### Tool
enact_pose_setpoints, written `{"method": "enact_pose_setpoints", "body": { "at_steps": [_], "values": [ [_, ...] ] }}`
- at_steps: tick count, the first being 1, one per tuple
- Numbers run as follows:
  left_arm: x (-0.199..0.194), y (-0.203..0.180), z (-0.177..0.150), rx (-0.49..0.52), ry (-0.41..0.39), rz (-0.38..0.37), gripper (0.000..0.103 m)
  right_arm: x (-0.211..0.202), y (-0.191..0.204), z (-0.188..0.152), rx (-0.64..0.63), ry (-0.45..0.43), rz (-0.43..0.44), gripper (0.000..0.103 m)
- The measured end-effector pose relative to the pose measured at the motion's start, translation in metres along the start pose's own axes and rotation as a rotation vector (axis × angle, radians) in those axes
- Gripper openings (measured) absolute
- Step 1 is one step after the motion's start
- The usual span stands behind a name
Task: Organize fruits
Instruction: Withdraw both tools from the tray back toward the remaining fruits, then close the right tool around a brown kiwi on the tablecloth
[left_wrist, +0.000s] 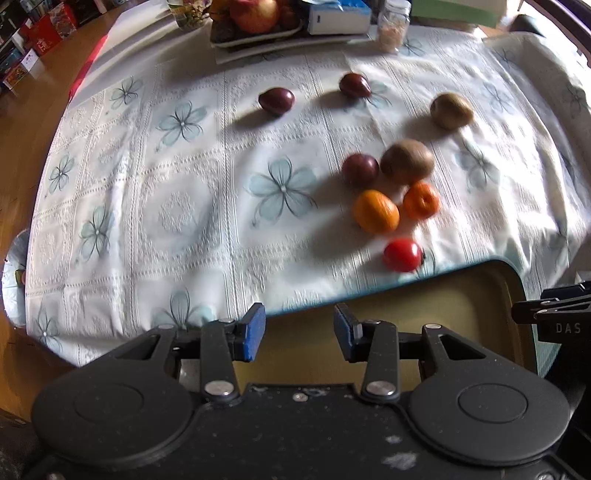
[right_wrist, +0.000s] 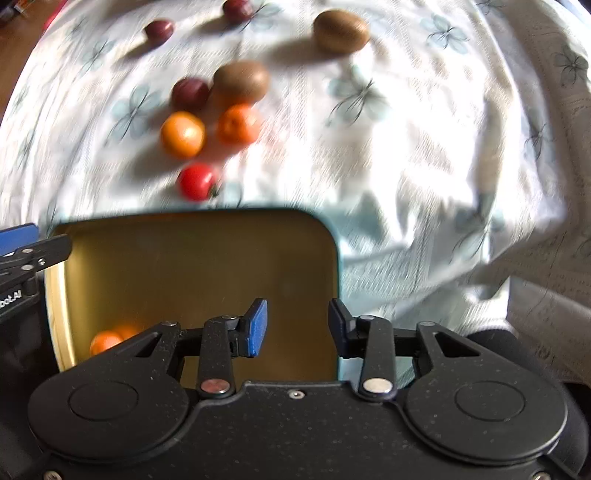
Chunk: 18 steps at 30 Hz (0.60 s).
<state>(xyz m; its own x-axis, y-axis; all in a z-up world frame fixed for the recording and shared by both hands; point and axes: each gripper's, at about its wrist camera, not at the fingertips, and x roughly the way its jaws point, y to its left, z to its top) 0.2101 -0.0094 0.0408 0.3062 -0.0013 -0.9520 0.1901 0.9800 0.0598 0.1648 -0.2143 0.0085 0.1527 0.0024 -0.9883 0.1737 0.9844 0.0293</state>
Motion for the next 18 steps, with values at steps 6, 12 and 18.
{"method": "enact_pose_setpoints", "body": {
  "at_steps": [6,12,18],
  "values": [
    [0.018,0.01,0.034,-0.061,-0.025,-0.002,0.042,0.007,-0.019,0.039,0.09,-0.036,0.013,0.047],
    [0.033,0.018,0.065,-0.11,-0.077,0.028,0.042,0.008,-0.033,0.074,0.151,-0.099,0.0,0.047],
    [0.052,0.027,0.087,-0.158,-0.129,0.051,0.042,0.006,-0.052,0.11,0.241,-0.153,0.015,0.047]
  ]
}}
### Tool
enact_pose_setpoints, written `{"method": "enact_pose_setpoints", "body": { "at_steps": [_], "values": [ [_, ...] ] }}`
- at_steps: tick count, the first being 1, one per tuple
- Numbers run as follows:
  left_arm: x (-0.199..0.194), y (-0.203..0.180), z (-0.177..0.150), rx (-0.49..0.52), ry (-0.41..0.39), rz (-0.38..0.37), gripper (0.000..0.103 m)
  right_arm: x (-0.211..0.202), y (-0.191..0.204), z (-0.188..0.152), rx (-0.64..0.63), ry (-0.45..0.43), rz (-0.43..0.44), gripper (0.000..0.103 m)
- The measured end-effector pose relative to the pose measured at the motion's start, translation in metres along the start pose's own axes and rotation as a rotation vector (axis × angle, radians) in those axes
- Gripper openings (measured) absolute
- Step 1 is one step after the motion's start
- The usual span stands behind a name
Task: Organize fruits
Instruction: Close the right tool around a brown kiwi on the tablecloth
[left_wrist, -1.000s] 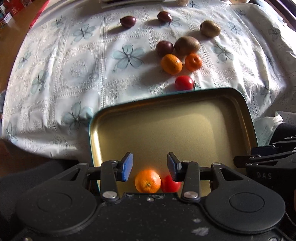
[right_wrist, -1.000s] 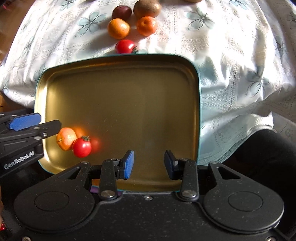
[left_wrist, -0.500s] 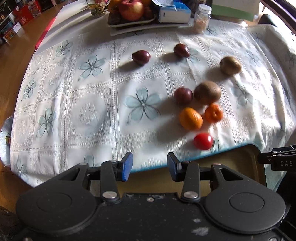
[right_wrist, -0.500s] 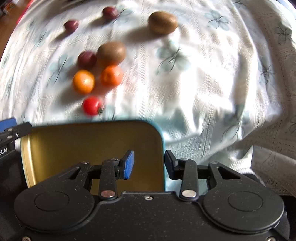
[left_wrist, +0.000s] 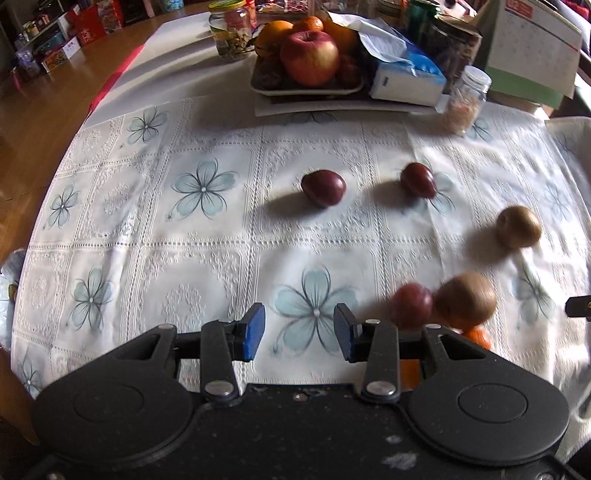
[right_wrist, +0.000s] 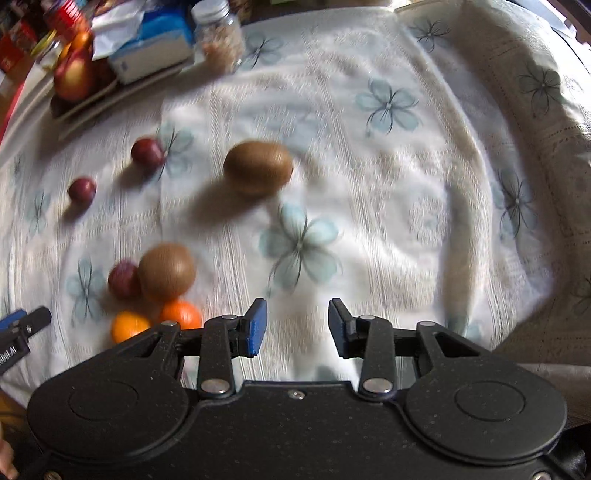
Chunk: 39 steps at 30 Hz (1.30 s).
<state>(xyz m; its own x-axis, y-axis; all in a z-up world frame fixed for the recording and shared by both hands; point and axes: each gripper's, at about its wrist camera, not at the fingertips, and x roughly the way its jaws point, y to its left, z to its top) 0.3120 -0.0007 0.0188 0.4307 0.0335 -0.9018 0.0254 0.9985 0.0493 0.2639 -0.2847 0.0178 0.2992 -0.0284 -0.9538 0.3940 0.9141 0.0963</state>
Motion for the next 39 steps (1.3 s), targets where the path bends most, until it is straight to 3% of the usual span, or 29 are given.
{"method": "enact_pose_setpoints", "body": {
  "at_steps": [13,19,23,32,39],
  "values": [
    [0.032,0.007,0.014,-0.057,0.058,-0.023,0.042,0.013,0.017,0.055,0.084,-0.106,0.033,0.048],
    [0.029,0.004,0.017,-0.046,0.052,-0.025,0.042,0.039,0.026,0.066,0.12,-0.078,0.009,0.049],
    [0.024,0.002,0.018,-0.036,0.045,-0.03,0.042,0.042,0.028,0.068,0.17,-0.085,0.046,0.053],
    [0.022,0.006,0.02,-0.06,0.052,-0.048,0.042,0.057,0.049,0.073,0.154,-0.081,0.04,0.06],
    [0.022,0.008,0.021,-0.071,0.058,-0.057,0.042,0.081,0.057,0.068,0.166,0.003,0.092,0.057]
  ]
}}
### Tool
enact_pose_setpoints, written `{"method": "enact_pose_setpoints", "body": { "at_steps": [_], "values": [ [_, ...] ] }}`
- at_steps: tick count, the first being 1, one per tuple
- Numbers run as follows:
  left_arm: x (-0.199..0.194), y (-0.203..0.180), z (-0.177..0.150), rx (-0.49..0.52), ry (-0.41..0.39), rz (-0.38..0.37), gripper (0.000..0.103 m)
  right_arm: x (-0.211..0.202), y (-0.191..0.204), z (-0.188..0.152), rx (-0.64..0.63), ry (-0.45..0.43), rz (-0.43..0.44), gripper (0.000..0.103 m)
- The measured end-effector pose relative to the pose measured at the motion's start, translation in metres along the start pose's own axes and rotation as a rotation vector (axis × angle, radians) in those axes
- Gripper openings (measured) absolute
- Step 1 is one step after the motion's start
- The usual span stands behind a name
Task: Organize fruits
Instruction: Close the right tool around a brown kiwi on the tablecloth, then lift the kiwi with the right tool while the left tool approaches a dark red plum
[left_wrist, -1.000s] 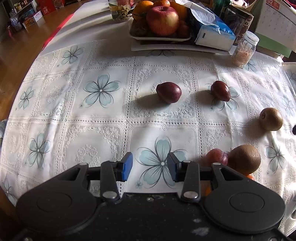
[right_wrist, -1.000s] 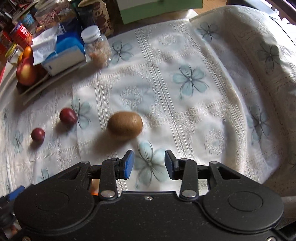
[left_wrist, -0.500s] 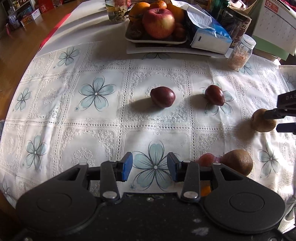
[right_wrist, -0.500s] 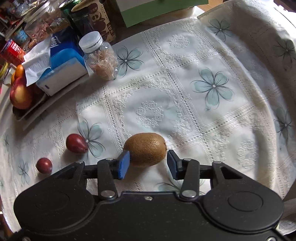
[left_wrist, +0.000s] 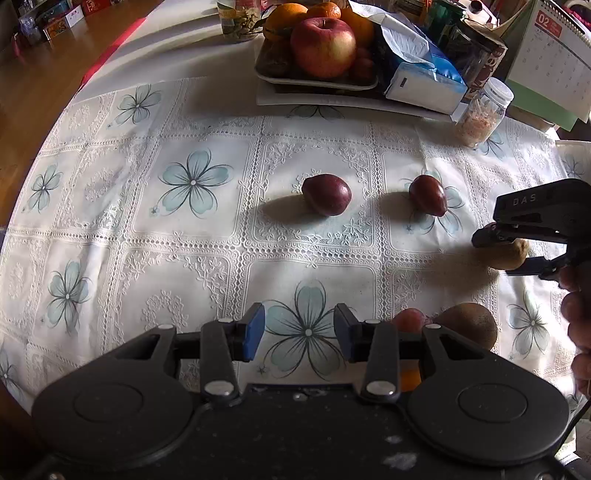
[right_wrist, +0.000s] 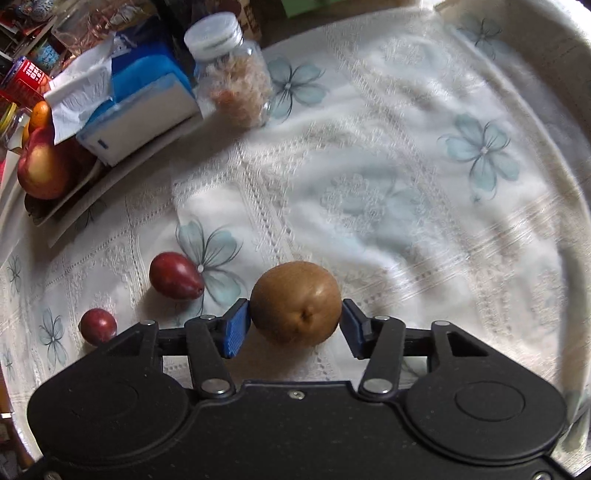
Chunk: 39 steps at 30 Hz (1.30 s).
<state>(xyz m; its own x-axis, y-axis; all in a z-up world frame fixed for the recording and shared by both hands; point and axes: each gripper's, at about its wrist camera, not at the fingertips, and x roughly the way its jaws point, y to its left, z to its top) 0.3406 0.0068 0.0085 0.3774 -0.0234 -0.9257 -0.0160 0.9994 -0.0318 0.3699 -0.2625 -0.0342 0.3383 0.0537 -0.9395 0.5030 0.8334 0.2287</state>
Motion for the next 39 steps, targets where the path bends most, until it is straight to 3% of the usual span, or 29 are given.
{"method": "enact_pose_setpoints", "body": {
  "at_steps": [10,21,26,32,39],
  "values": [
    [-0.002,0.003,0.002,-0.022,-0.003,-0.011,0.042,0.004,-0.005,0.006,0.028,0.06,0.033,0.058],
    [-0.002,0.0,0.001,-0.007,0.0,-0.014,0.042,0.002,-0.003,-0.005,0.027,0.02,0.041,0.059],
    [-0.001,0.001,0.0,-0.008,-0.003,-0.009,0.042,0.001,0.003,-0.018,-0.04,-0.005,0.006,0.058],
    [0.0,0.002,0.001,-0.006,-0.007,-0.006,0.042,-0.01,0.002,-0.049,-0.176,-0.056,-0.117,0.058],
    [0.0,0.007,0.005,-0.02,-0.045,-0.009,0.042,-0.021,-0.011,-0.075,-0.23,-0.097,-0.129,0.058]
  ]
}}
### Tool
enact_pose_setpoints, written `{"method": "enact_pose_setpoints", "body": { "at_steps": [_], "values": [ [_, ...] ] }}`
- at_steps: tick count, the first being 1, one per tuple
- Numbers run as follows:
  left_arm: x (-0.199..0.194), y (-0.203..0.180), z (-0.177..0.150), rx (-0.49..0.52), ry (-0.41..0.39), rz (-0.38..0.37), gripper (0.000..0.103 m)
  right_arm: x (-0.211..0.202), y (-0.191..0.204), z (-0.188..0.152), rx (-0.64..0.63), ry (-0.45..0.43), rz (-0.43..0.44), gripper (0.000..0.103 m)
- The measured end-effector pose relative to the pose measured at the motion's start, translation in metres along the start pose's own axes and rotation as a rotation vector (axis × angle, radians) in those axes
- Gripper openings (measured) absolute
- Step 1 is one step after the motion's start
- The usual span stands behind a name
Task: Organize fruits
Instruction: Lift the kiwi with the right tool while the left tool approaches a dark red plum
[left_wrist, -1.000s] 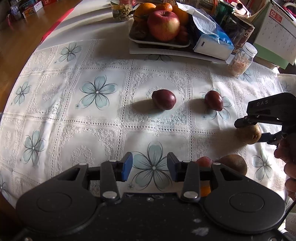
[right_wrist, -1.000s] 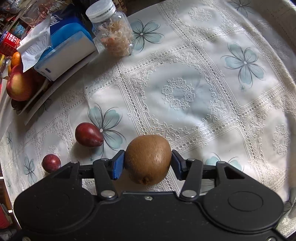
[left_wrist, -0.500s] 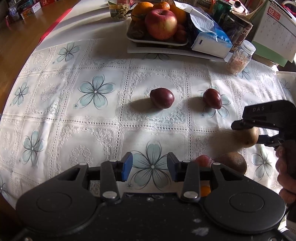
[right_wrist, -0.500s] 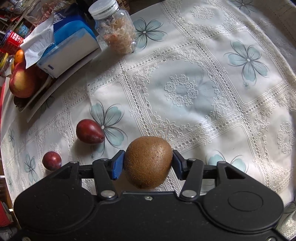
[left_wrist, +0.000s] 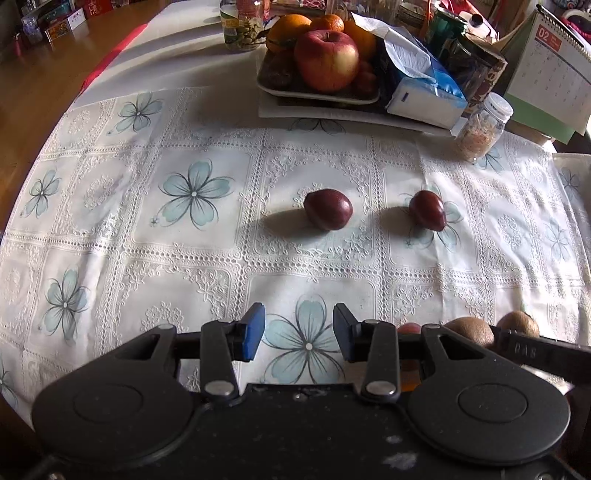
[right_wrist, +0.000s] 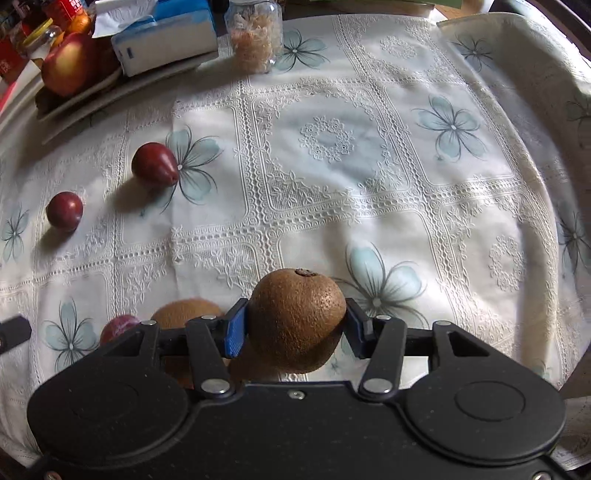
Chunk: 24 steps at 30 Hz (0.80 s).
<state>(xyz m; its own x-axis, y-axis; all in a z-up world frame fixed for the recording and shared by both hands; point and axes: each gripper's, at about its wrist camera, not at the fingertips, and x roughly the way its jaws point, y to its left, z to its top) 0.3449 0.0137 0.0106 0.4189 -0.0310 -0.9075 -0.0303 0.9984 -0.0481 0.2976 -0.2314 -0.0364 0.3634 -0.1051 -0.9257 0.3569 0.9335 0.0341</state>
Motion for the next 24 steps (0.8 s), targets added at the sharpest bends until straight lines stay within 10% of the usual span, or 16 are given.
{"method": "enact_pose_setpoints", "body": {
  "at_steps": [24],
  "values": [
    [0.016,-0.027,0.023,0.069,-0.019,-0.017,0.041,-0.015,-0.01,0.011,0.056,0.113,0.048,0.058]
  ]
}}
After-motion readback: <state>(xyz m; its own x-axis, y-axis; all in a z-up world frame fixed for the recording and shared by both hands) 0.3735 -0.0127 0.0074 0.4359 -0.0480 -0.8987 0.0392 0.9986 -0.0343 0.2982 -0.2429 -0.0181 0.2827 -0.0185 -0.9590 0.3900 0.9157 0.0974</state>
